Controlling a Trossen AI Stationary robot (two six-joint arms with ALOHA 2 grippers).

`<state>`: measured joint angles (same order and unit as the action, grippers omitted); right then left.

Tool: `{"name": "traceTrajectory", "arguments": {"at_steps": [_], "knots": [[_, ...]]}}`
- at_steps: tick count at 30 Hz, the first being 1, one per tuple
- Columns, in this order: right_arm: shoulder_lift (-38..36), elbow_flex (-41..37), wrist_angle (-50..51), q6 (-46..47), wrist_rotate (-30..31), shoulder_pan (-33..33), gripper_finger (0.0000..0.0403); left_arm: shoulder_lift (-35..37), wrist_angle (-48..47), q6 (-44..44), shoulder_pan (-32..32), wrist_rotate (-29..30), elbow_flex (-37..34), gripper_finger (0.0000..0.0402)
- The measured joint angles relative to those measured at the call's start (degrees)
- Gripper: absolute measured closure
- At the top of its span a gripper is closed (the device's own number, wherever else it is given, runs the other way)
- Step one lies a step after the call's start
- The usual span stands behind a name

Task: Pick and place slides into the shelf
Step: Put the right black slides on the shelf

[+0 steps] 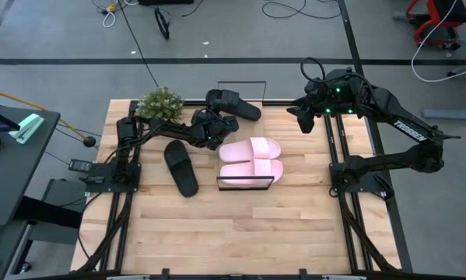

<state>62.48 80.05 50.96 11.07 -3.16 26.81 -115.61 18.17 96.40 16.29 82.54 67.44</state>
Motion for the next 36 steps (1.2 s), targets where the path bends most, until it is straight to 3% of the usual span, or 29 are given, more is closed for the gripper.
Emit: {"name": "traceTrajectory", "arguments": {"at_steps": [9, 18, 26, 36], "knots": [[0.0, 0.0, 0.0, 0.0, -0.3, 0.0, 0.0243, 0.0, -0.1, 0.3, 0.1, 0.0, 0.0, 0.0333], [0.0, 0.0, 0.0, 0.0, -0.3, 0.0, 0.0243, 0.0, 0.0, 0.5, 0.0, -1.0, 0.0, 0.0308], [0.0, 0.0, 0.0, 0.0, -0.3, 0.0, 0.0243, 0.0, 0.0, 1.8, 0.4, -0.4, 0.0, 0.0338], [0.0, 0.0, 0.0, 0.0, -0.4, 0.0, 0.0243, 0.0, 0.1, 2.2, 0.7, -0.8, 0.0, 0.0294]]}}
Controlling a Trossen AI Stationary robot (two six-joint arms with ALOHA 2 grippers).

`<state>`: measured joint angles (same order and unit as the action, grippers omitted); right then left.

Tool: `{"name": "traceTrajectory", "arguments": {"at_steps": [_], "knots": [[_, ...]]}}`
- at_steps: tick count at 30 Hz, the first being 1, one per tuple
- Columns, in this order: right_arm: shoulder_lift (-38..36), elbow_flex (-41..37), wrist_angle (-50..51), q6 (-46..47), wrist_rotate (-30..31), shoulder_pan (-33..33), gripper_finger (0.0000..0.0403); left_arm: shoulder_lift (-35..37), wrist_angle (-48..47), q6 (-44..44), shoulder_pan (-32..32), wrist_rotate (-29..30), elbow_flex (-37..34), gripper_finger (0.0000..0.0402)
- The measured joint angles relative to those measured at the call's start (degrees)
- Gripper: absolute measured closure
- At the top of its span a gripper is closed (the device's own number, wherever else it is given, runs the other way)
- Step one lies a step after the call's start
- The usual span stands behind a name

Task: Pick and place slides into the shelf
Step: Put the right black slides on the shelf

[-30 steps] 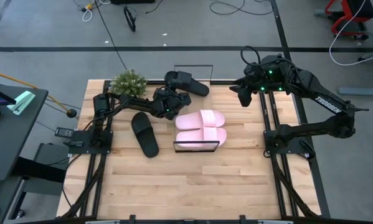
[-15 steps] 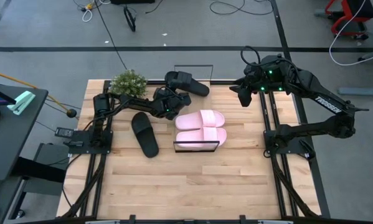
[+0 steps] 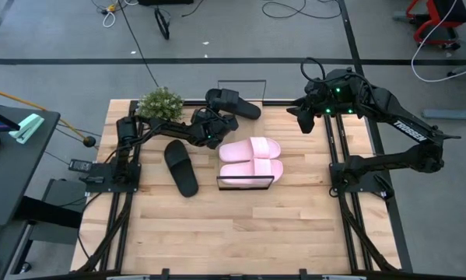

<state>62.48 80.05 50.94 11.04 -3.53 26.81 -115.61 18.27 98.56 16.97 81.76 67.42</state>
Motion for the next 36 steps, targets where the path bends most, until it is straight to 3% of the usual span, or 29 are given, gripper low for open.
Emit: {"name": "traceTrajectory", "arguments": {"at_steps": [11, 36], "knots": [[0.0, 0.0, 0.0, 0.0, 0.0, 0.0, 0.0243, 0.0, -0.1, 2.5, 0.2, -2.5, 0.0, 0.0299], [0.0, 0.0, 0.0, 0.0, -1.6, 0.0, 0.0243, 0.0, -2.7, 3.3, 0.9, -10.2, 0.0, 0.0235]]}}
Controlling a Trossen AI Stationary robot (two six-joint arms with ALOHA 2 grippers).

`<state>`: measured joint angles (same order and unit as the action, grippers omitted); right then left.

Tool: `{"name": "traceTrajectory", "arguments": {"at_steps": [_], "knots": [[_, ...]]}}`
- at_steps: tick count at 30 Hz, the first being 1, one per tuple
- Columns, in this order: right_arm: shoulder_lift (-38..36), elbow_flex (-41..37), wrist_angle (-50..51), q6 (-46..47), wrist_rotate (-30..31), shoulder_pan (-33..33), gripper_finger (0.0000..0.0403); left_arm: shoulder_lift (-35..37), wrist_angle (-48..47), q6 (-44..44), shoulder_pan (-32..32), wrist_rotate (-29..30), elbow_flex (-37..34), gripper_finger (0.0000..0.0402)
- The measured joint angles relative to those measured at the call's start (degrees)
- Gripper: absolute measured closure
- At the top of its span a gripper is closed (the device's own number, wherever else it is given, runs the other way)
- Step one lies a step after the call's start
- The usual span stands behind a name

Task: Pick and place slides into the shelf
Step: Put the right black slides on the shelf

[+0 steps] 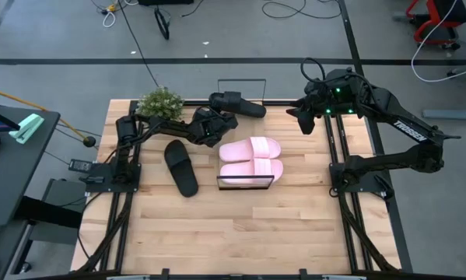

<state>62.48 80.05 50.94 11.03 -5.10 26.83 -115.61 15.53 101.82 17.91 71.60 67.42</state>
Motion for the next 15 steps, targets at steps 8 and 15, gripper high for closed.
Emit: {"name": "traceTrajectory", "arguments": {"at_steps": [8, 15], "knots": [[0.0, 0.0, 0.0, 0.0, -0.2, 0.0, 0.0243, 0.0, 0.0, 0.0, 0.0, -1.5, 0.0, 0.0213], [0.0, 0.0, 0.0, 0.0, -0.4, 0.0, 0.0243, 0.0, -1.7, -0.3, -0.1, -5.4, 0.0, 0.0186]]}}
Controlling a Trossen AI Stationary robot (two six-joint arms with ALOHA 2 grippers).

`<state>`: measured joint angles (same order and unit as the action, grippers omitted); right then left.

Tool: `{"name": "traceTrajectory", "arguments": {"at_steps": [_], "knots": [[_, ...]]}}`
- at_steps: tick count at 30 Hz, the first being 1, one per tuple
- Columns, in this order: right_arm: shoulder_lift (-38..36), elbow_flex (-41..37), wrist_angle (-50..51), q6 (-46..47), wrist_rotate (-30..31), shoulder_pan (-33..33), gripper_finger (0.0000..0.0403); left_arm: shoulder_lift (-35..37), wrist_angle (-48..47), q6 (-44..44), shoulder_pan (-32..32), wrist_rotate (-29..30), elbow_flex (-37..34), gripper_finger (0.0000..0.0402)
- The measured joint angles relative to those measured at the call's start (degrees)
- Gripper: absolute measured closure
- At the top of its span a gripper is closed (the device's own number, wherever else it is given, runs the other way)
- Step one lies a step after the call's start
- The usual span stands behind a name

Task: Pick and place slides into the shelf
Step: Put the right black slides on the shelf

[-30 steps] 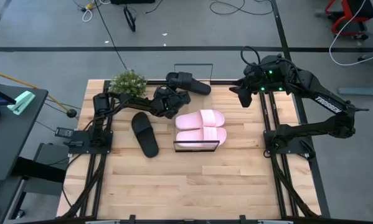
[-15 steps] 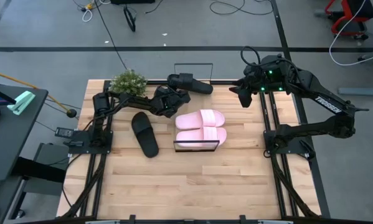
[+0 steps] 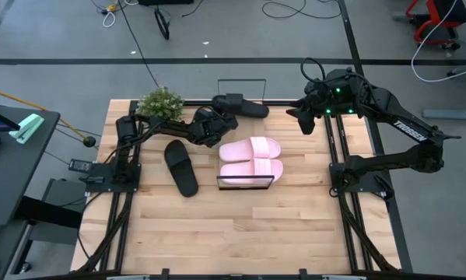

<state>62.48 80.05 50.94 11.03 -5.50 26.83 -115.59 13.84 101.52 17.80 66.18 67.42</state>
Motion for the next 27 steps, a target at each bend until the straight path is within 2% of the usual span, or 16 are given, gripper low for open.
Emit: {"name": "traceTrajectory", "arguments": {"at_steps": [14, 27], "knots": [[0.0, 0.0, 0.0, 0.0, -0.9, 0.0, 0.0243, 0.0, -8.2, 7.6, 0.1, -4.8, 0.0, 0.0146], [0.0, 0.0, 0.0, -0.3, -2.1, 0.0, 0.0243, 0.1, -10.6, 8.9, 0.7, -8.8, 0.0, 0.0129]]}}
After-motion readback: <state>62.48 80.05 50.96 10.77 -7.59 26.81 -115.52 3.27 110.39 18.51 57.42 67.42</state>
